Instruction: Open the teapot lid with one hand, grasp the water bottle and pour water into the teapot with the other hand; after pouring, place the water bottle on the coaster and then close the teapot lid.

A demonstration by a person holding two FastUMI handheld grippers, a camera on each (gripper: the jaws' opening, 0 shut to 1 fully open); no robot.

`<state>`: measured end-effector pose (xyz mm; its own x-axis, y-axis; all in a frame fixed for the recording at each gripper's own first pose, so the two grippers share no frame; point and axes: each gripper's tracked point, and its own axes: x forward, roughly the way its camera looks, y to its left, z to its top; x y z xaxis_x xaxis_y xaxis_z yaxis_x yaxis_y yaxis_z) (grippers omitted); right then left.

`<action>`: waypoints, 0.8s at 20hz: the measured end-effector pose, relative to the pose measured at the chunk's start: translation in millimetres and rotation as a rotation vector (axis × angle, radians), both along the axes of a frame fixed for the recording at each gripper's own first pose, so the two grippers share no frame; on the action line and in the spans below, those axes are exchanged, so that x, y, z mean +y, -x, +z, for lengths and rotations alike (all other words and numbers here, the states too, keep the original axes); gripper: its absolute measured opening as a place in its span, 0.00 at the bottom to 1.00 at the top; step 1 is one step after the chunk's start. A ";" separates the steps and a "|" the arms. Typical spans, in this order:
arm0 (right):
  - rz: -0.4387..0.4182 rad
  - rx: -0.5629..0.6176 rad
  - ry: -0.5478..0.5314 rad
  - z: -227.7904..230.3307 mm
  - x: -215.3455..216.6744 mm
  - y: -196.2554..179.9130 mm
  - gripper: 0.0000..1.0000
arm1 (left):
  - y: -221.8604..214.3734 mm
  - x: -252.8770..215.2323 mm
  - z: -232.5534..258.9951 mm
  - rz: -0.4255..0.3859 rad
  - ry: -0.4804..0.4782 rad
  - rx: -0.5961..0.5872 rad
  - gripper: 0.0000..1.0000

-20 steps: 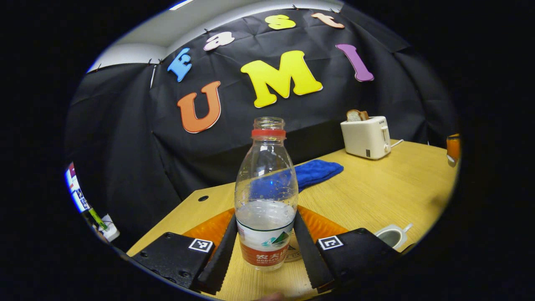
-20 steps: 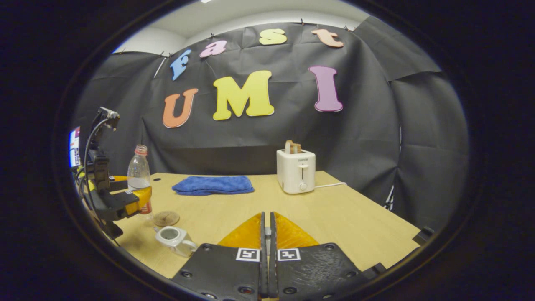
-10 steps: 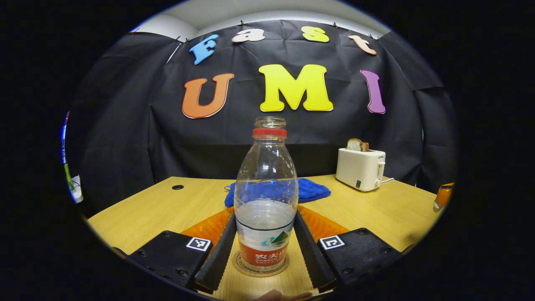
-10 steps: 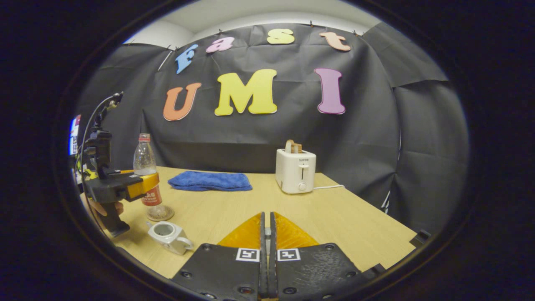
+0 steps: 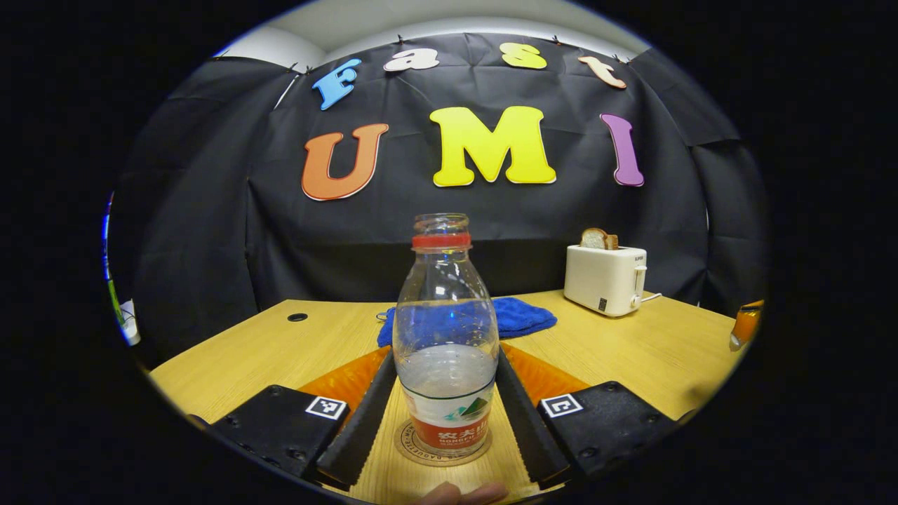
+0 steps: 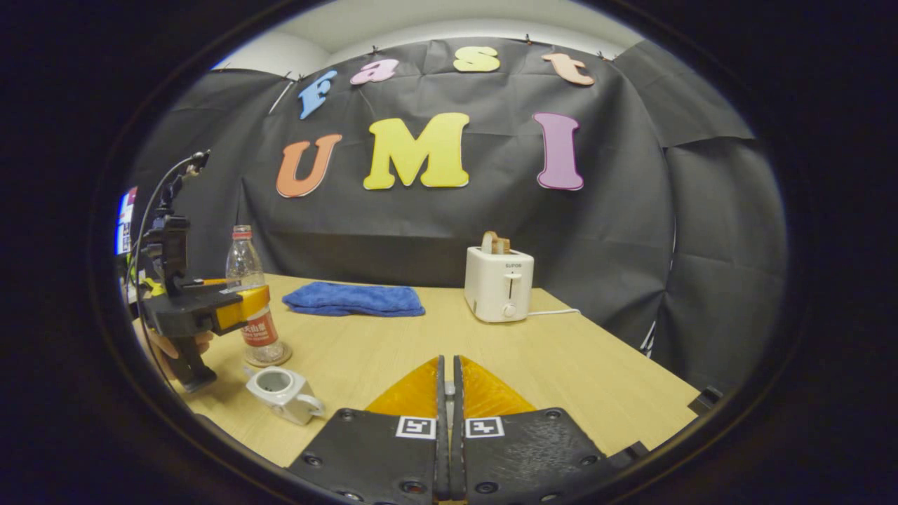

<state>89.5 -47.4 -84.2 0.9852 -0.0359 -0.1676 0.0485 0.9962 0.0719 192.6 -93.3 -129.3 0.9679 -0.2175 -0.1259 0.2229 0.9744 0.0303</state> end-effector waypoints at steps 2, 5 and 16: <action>0.004 0.002 0.008 -1.2 3.3 0.7 0.01 | 2.5 -1.1 -0.2 -0.008 -0.014 -0.003 0.94; 0.013 0.004 0.013 -0.8 8.0 1.9 0.01 | 6.3 -0.7 0.0 -0.017 -0.008 -0.004 0.96; 0.025 -0.003 0.025 -1.8 17.5 1.4 0.01 | 34.7 4.0 -3.1 -0.044 0.002 -0.013 0.97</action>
